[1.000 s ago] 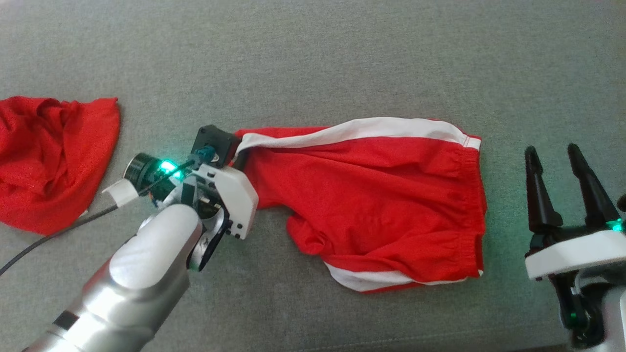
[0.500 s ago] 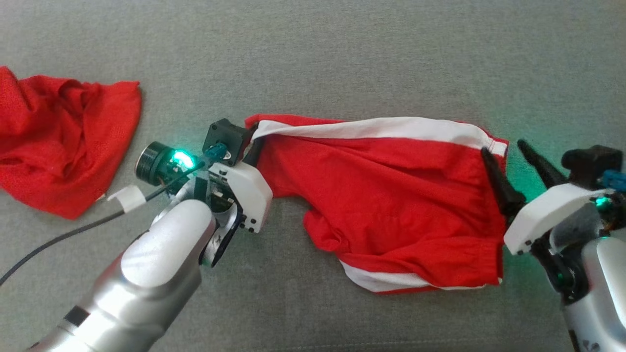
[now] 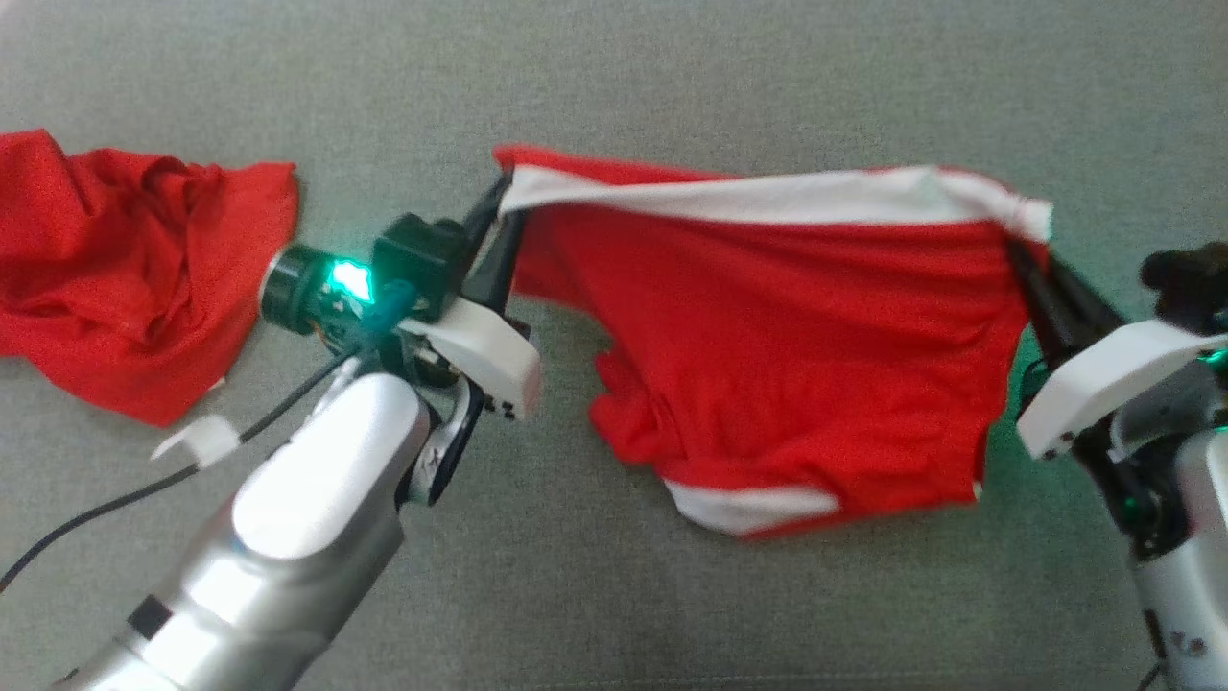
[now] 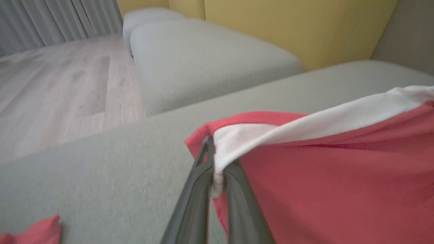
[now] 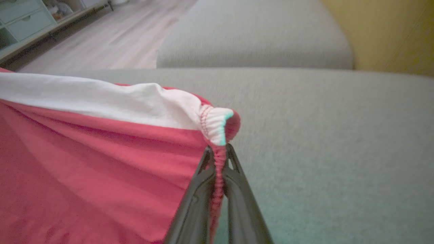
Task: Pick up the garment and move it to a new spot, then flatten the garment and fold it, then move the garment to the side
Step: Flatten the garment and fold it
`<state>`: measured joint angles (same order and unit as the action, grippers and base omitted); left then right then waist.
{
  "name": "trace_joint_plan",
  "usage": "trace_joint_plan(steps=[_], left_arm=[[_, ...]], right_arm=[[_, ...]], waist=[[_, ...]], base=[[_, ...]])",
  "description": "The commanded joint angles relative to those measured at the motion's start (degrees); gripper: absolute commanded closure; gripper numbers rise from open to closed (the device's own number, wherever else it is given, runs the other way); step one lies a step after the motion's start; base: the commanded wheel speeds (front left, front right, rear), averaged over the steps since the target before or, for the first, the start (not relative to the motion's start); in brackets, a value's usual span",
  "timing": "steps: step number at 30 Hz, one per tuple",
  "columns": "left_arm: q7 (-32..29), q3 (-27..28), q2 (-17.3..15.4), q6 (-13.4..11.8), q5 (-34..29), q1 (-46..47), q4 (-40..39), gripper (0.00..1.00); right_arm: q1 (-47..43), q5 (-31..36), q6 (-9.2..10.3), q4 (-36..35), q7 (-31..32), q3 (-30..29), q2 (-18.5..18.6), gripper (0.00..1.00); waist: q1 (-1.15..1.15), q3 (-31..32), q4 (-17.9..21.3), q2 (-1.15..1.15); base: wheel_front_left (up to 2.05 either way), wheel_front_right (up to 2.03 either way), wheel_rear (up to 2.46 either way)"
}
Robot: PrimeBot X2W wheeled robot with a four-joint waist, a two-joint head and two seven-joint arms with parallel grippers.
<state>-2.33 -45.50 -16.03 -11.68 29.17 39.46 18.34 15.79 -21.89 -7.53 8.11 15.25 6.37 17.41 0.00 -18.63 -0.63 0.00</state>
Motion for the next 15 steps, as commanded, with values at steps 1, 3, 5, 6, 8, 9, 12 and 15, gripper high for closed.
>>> trace_joint_plan(steps=[1,3,5,6,8,9,12,15], left_arm=[[1.92,3.45,-1.93,-0.86,-0.13,1.29,-3.28,1.0],[4.32,5.09,-2.29,-1.82,0.13,1.07,-6.73,1.0],[6.18,6.87,-2.97,-3.11,0.1,1.08,-10.97,1.0],[6.76,7.74,-3.34,-3.88,0.06,1.05,-13.42,1.0],[7.02,9.42,-4.47,-5.39,-0.22,1.35,-18.38,1.0],[6.67,10.2,-5.04,-6.03,-0.25,1.64,-20.84,1.0],[4.89,11.99,-6.72,-7.89,-0.81,2.79,-27.82,1.0],[2.5,13.16,-8.18,-9.12,-1.49,4.47,-33.35,1.0]], right_arm=[[1.31,0.99,0.04,-3.49,-1.84,-0.22,1.71,1.0],[1.91,1.37,0.04,-6.44,-3.9,-1.09,1.75,1.0],[2.64,2.04,0.04,-10.14,-5.46,-1.86,1.89,1.0],[3.03,2.27,0.04,-12.19,-5.85,-2.22,1.89,1.0],[3.92,2.99,0.04,-16.87,-6.16,-3.14,1.86,1.0],[4.28,3.49,0.04,-19.28,-5.76,-3.75,1.83,1.0],[5.5,4.94,0.04,-26.16,-3.98,-5.79,1.13,1.0],[7.03,5.89,0.04,-31.64,-1.98,-7.87,0.3,1.0]], waist=[[0.0,1.39,0.08,0.0],[0.0,2.99,0.06,0.0],[0.0,4.89,0.07,0.0],[0.0,5.96,0.07,0.0],[0.0,7.95,0.0,0.0],[0.0,8.76,-0.05,0.0],[0.0,11.2,-0.14,0.0],[0.0,12.97,-0.11,0.0]], base=[[0.0,0.0,0.0],[0.0,0.0,0.0],[0.0,0.0,0.0],[0.0,0.0,0.0],[0.0,0.0,0.0],[0.0,0.0,0.0],[0.0,0.0,0.0],[0.0,0.0,0.0]])
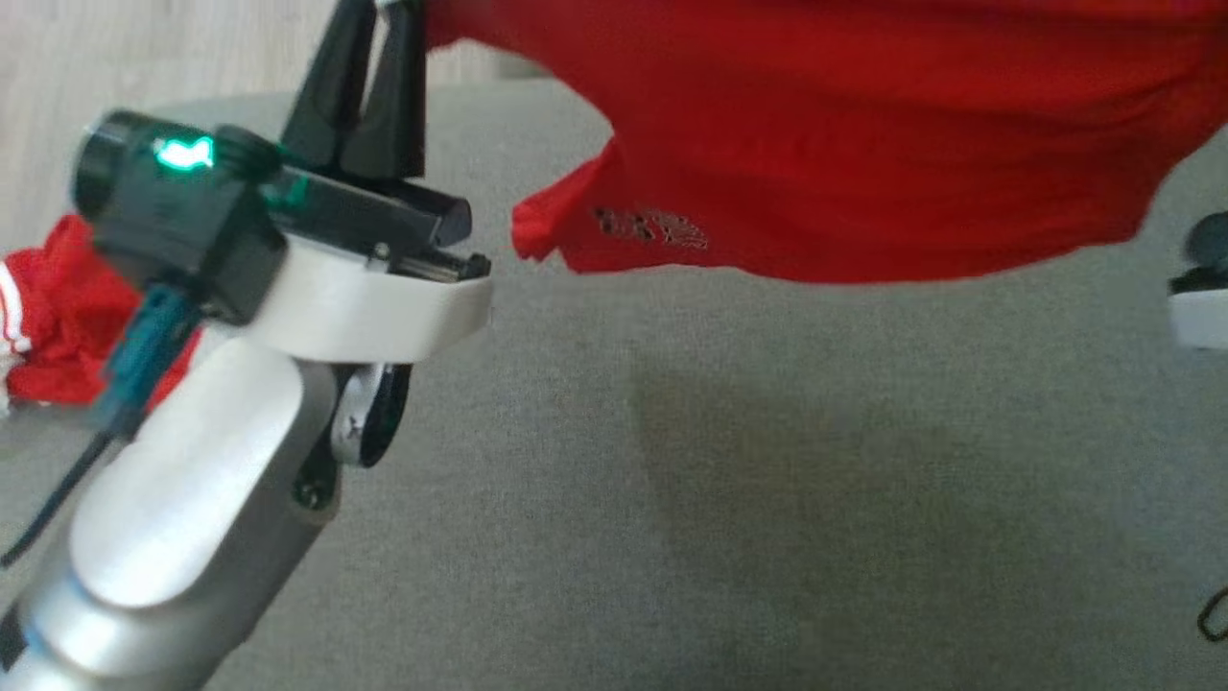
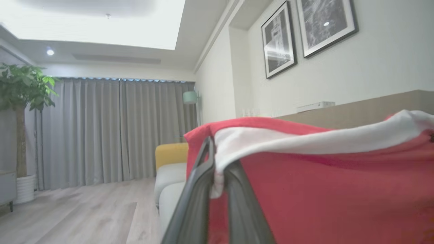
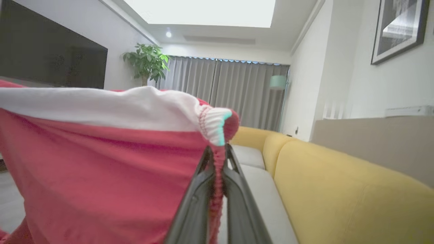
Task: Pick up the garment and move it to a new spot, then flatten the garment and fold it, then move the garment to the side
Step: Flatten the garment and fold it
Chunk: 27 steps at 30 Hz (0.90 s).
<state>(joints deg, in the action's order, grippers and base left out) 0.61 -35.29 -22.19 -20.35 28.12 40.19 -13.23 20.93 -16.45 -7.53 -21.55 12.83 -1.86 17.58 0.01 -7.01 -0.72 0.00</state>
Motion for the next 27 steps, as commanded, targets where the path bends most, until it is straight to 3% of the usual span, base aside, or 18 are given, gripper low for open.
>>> trace_joint_plan(steps=[1,7,13,16,19,23,27], left_arm=[[-1.29,3.15,-2.37,-0.77,-0.68,4.31,-3.38,1.0],[-5.92,3.72,-3.21,-1.92,-0.9,7.26,-8.11,1.0],[-8.56,3.39,-1.14,-1.0,3.39,7.52,-3.97,1.0],[-8.94,3.16,1.42,1.47,7.79,7.75,4.94,1.0],[-7.41,3.22,5.1,5.48,11.73,9.91,17.81,1.0],[-2.36,5.6,9.76,9.91,14.56,16.94,35.48,1.0],[4.31,8.18,12.52,12.7,14.81,26.35,49.24,1.0]], right_arm=[[2.46,0.63,0.04,-3.46,1.1,-0.32,-0.23,1.0],[5.25,0.19,0.04,-7.84,4.35,-3.26,-1.72,1.0],[6.96,-2.71,0.04,-3.16,6.06,-2.8,-2.37,1.0],[8.99,-4.7,0.04,4.14,5.67,-1.42,-2.45,1.0],[13.46,-6.47,0.04,13.46,3.62,0.82,-2.68,1.0],[23.7,-8.24,0.04,26.77,-1.21,3.51,-4.52,1.0],[34.28,-9.41,0.04,39.57,-8.63,5.89,-6.67,1.0]], waist=[[-0.01,1.73,0.04,0.0],[-0.01,2.1,0.38,0.0],[-0.01,0.29,1.01,0.0],[-0.01,-1.18,1.41,0.0],[-0.01,-2.22,1.83,0.0],[-0.01,-3.58,3.05,0.0],[-0.01,-4.27,3.67,0.0]], base=[[0.0,0.0,0.0],[0.0,0.0,0.0],[0.0,0.0,0.0],[0.0,0.0,0.0],[0.0,0.0,0.0],[0.0,0.0,0.0],[0.0,0.0,0.0]])
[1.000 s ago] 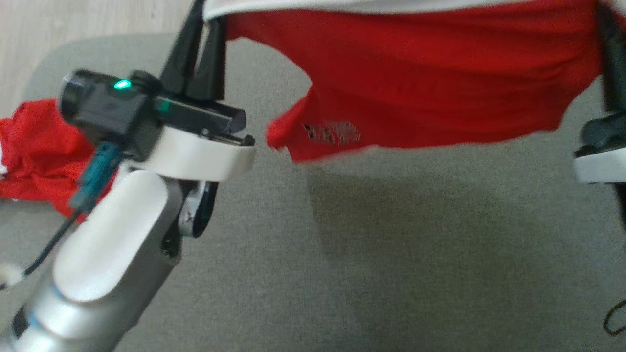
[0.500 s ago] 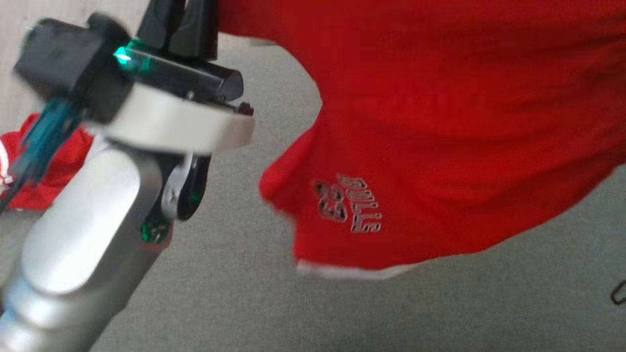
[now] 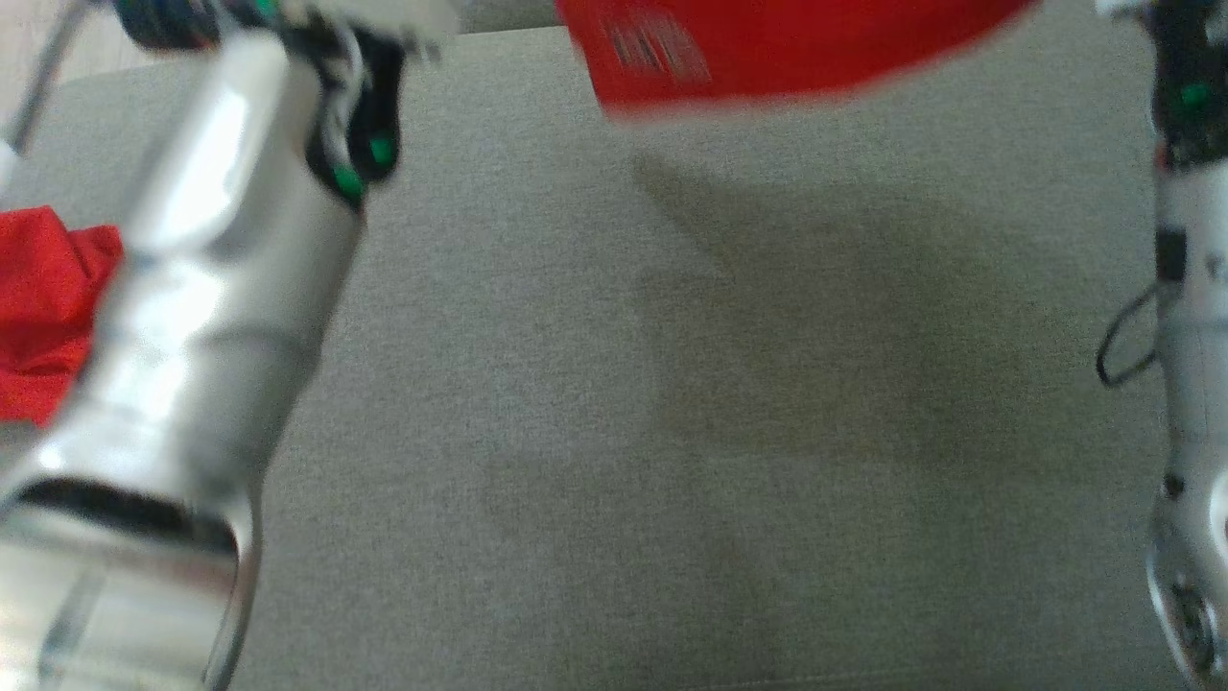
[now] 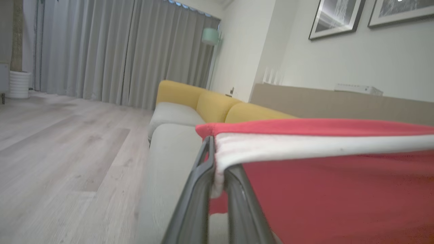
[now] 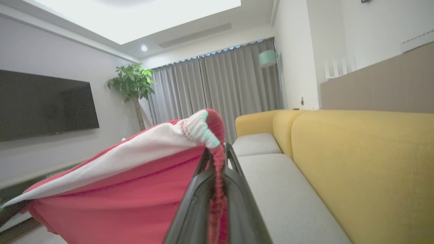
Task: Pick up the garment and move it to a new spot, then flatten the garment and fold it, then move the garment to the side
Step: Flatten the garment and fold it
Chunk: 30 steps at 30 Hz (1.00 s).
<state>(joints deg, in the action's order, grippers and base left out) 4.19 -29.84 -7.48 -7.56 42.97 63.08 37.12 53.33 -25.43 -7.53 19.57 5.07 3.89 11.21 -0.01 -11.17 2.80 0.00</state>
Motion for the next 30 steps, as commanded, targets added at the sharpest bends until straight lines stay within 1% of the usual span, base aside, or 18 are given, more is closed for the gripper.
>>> trace_joint_plan(steps=[1,3,5,8,10,12,15,17,18,22,24,25,26,27,28,30], left_arm=[[2.11,2.99,-1.61,0.48,-0.14,5.29,1.81,1.0],[4.08,3.17,-0.41,1.4,-0.09,7.52,7.8,1.0],[4.38,2.52,0.8,1.99,-0.03,7.65,14.19,1.0],[3.42,2.8,2.69,2.75,2.16,5.08,23.39,1.0],[2.23,2.6,3.6,2.84,3.32,2.5,28.33,1.0],[1.9,2.7,4.2,2.88,4.75,-0.34,31.59,1.0],[2.1,2.15,4.53,3.58,6.46,-4.22,33.38,1.0],[1.38,-0.63,4.56,3.79,6.28,-6.43,33.01,1.0],[1.74,-1.13,4.57,3.91,7.04,-7.08,32.18,1.0],[6.33,-3.44,4.58,4.16,7.57,-9.83,30.28,1.0],[8.42,-3.57,4.55,4.94,7.65,-11.17,29.54,1.0],[9.83,-3.91,3.69,5.66,6.71,-12.72,28.58,1.0],[10.25,-4.05,3.02,5.97,6.13,-13.76,27.68,1.0],[10.49,-4.36,2.24,6.08,5.34,-15.07,26.62,1.0],[10.49,-4.36,2.24,6.08,5.34,-15.07,26.62,1.0],[10.72,-3.88,0.4,5.95,4.41,-17.98,23.07,1.0]], right_arm=[[3.85,-0.55,0.04,1.58,-2.92,0.83,-0.71,1.0],[6.69,-0.53,0.04,7.91,-7.31,2.75,-1.38,1.0],[7.73,-1.1,0.04,14.92,-10.36,5.43,-2.38,1.0],[6.93,-2.98,0.04,24.93,-13.03,10.44,-4.15,1.0],[5.3,-5.28,0.04,30.26,-13.89,13.84,-5.51,1.0],[2.85,-7.21,0.04,33.72,-14.39,18.08,-6.51,1.0],[-1.49,-10.69,0.04,35.14,-16.1,23.73,-7.14,1.0],[-4.78,-13.79,0.04,34.01,-17.6,26.13,-6.42,1.0],[-6.3,-15.12,0.04,32.61,-18.28,27.4,-5.63,1.0],[-14.1,-19.44,0.04,23.95,-19.91,31.25,-1.45,1.0],[-18.11,-19.85,0.04,17.65,-20.01,30.55,0.88,1.0],[-22.89,-18.4,0.04,11.02,-20.04,28.9,2.96,1.0],[-25.65,-17.77,0.04,7.9,-20.04,28.03,3.57,1.0],[-28.5,-16.78,0.04,4.91,-20.05,27.34,4.24,1.0],[-28.5,-16.78,0.04,4.91,-20.05,27.34,4.24,1.0],[-34.18,-14.86,0.04,-0.41,-20.05,26.46,5.39,1.0]], waist=[[0.01,-0.2,0.16,0.0],[0.01,-0.47,0.07,0.0],[0.01,-0.88,-0.13,0.0],[0.01,-2.04,-0.38,0.0],[0.01,-3.36,-0.36,0.0],[0.01,-4.6,-0.45,0.0],[0.01,-6.23,-0.82,0.0],[0.01,-7.18,-1.66,0.0],[0.01,-7.75,-2.13,0.0],[0.01,-7.03,-2.91,0.0],[0.01,-6.24,-2.93,0.0],[0.01,-5.1,-2.75,0.0],[0.01,-4.22,-2.62,0.0],[0.01,-3.21,-2.48,0.0],[0.01,-3.21,-2.48,0.0],[0.01,-1.49,-2.09,0.0]], base=[[0.0,0.0,0.0],[0.0,0.0,0.0],[0.0,0.0,0.0],[0.0,0.0,0.0],[0.0,0.0,0.0],[0.0,0.0,0.0],[0.0,0.0,0.0],[0.0,0.0,0.0],[0.0,0.0,0.0],[0.0,0.0,0.0],[0.0,0.0,0.0],[0.0,0.0,0.0],[0.0,0.0,0.0],[0.0,0.0,0.0],[0.0,0.0,0.0],[0.0,0.0,0.0]])
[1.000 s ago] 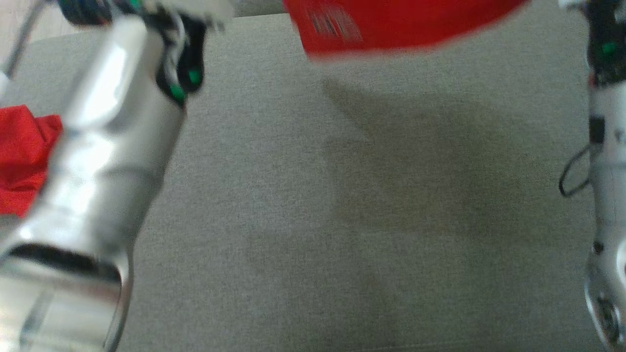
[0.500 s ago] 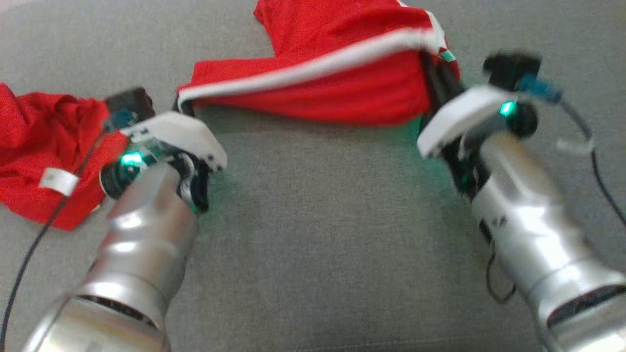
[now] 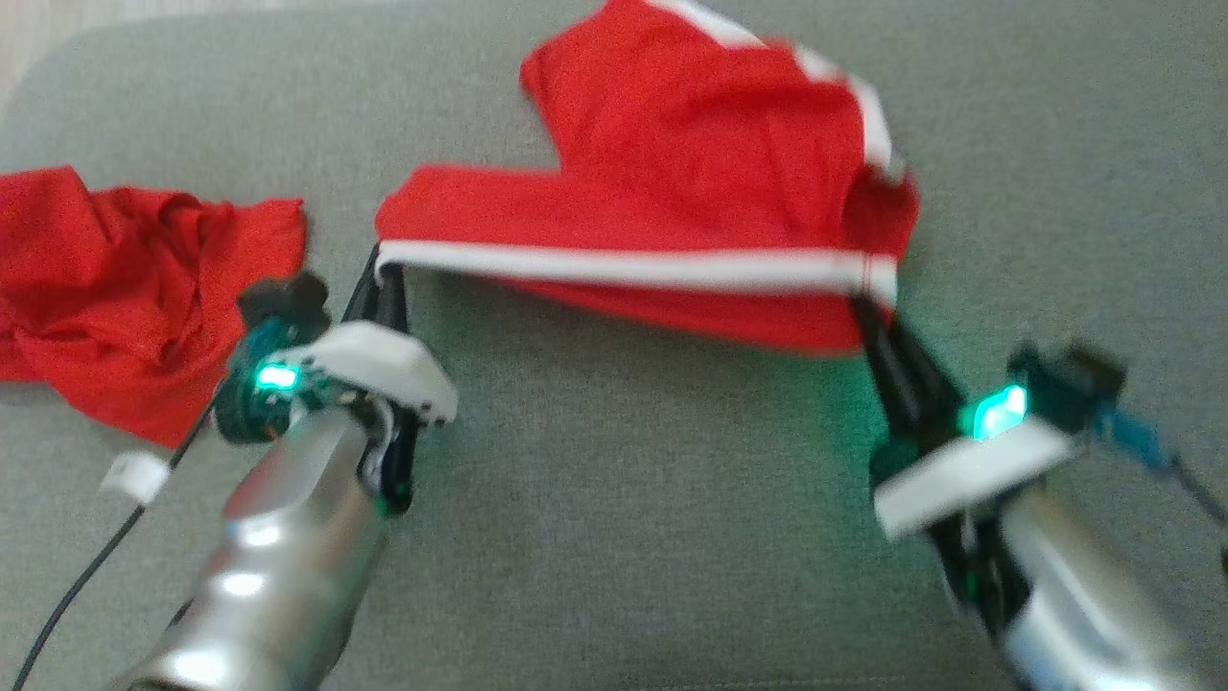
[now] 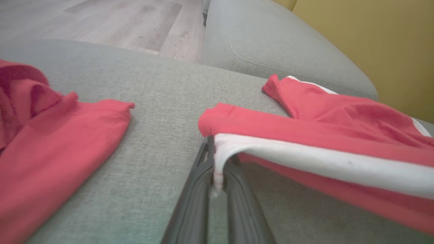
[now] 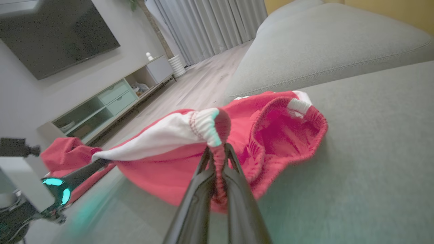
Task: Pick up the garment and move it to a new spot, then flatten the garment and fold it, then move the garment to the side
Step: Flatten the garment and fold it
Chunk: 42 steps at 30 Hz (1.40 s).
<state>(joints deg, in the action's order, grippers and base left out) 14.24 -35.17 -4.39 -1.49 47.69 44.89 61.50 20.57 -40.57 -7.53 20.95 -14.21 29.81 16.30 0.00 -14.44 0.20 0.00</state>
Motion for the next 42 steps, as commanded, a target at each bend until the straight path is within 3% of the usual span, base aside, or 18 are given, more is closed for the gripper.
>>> trace_joint_plan(steps=[1,6,14,16,18,22,27,35,42], left_arm=[[0.7,1.97,-3.89,-0.61,-0.93,-1.56,-3.96,1.0],[0.73,4.65,-10.14,-5.7,-2.73,-14.87,-21.72,1.0],[-9.71,5.86,-22.53,-22.18,-3.58,-35.99,-60.3,1.0],[-12.02,6.03,-24.58,-24.94,-3.89,-38.46,-66.92,1.0],[-13.94,5.77,-26.21,-26.12,-4.42,-39.04,-70.8,1.0],[-18.39,4.85,-28.62,-24.9,-4.8,-35.37,-72.93,1.0],[-23.73,2.97,-27.96,-19.28,-4.48,-23.75,-67.89,1.0],[-36.49,-3.81,-23.48,-7.99,-5.42,-1.28,-47.63,1.0],[-41.98,-6.27,-19.73,-2.29,-6.19,11.48,-29.83,1.0]], right_arm=[[-4.27,1.12,0.04,-4.31,-0.77,0.2,0.85,1.0],[-18.35,4.65,0.04,-15.35,0.98,-3.38,2.21,1.0],[-33.8,9.34,0.04,-30.46,13.07,-8.58,-0.84,1.0],[-34.58,9.71,0.04,-32.22,15.01,-9.45,-1.97,1.0],[-34.5,9.91,0.04,-32.85,16.49,-10.88,-3.49,1.0],[-31.75,10.48,0.04,-32.16,19.88,-11.72,-5.65,1.0],[-24.59,10.3,0.04,-29.51,21.7,-10.79,-8.29,1.0],[-14.09,5.51,0.04,-20.34,23.33,-13.26,-11.44,1.0],[-10.14,-2.17,0.04,-15.02,22.42,-11.95,-13.06,1.0]], waist=[[0.0,2.55,0.62,0.0],[0.0,5.69,1.39,0.0],[0.0,5.13,3.13,0.0],[0.0,4.79,3.4,0.0],[0.0,4.55,3.51,0.0],[0.0,3.36,3.96,0.0],[0.0,0.29,4.9,0.0],[0.0,-5.69,9.12,0.0],[0.0,-8.64,15.13,0.0]], base=[[0.0,0.0,0.0],[0.0,0.0,0.0],[0.0,0.0,0.0],[0.0,0.0,0.0],[0.0,0.0,0.0],[0.0,0.0,0.0],[0.0,0.0,0.0],[0.0,0.0,0.0],[0.0,0.0,0.0]])
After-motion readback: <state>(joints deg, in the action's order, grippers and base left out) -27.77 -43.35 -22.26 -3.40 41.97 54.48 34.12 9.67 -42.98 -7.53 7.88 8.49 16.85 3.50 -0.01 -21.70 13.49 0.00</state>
